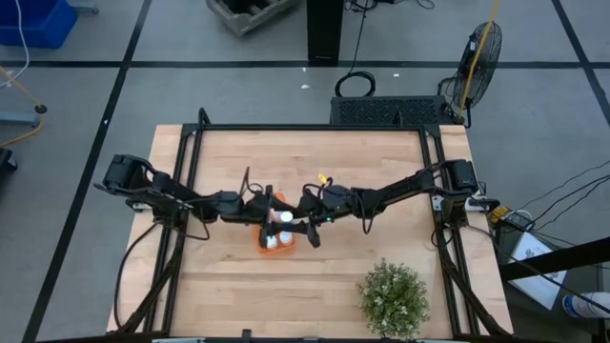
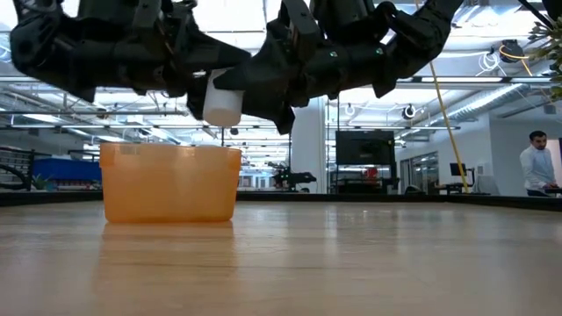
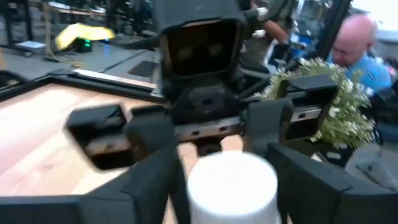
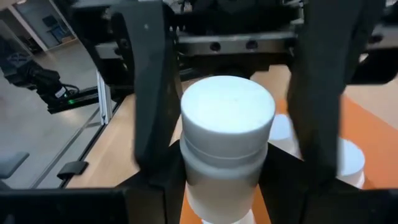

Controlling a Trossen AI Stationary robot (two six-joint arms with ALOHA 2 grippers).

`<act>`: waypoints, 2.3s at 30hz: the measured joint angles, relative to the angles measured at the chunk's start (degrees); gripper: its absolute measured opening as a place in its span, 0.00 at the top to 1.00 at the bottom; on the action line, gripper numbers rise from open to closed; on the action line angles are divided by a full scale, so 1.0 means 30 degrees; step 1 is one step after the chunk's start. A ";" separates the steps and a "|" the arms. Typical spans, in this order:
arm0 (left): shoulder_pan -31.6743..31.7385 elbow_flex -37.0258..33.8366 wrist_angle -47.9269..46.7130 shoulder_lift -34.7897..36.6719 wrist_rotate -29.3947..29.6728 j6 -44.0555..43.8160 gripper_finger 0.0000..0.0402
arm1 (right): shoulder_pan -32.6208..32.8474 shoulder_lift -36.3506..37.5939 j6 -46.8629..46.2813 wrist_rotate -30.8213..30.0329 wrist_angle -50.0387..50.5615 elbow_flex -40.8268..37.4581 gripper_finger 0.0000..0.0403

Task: Pick and place pill bottles into a basket
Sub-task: Put the white medicine bottle into the orange bin

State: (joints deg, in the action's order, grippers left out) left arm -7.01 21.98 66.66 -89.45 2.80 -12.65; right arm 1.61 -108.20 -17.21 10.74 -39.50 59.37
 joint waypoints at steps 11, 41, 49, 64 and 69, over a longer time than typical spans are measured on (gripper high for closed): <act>0.0263 0.0707 -0.1139 0.0015 -0.1765 0.1549 0.62 | 0.0022 0.0000 0.0163 -0.0046 0.0254 -0.0022 0.63; 0.0975 -0.0550 -0.0125 0.0015 -0.1519 0.0824 0.21 | -0.0386 0.0555 0.0432 -0.0173 0.0937 -0.0022 0.63; 0.1057 -0.1610 0.2209 -0.0058 -0.1088 0.0747 0.24 | -0.0393 0.0882 0.0617 -0.0204 0.0391 0.0066 0.63; 0.1086 -0.1574 0.3813 -0.0015 -0.0973 0.0799 0.23 | -0.0240 0.0838 0.0553 -0.0149 0.0537 0.0044 0.63; 0.1079 -0.1574 0.3691 -0.0015 -0.0987 0.0457 0.24 | -0.0240 0.0823 0.0553 -0.0176 0.0530 0.0037 0.63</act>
State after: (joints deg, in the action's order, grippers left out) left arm -3.77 17.26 77.73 -89.49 -0.16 -11.28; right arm 0.89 -105.73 -15.55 10.22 -37.91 59.48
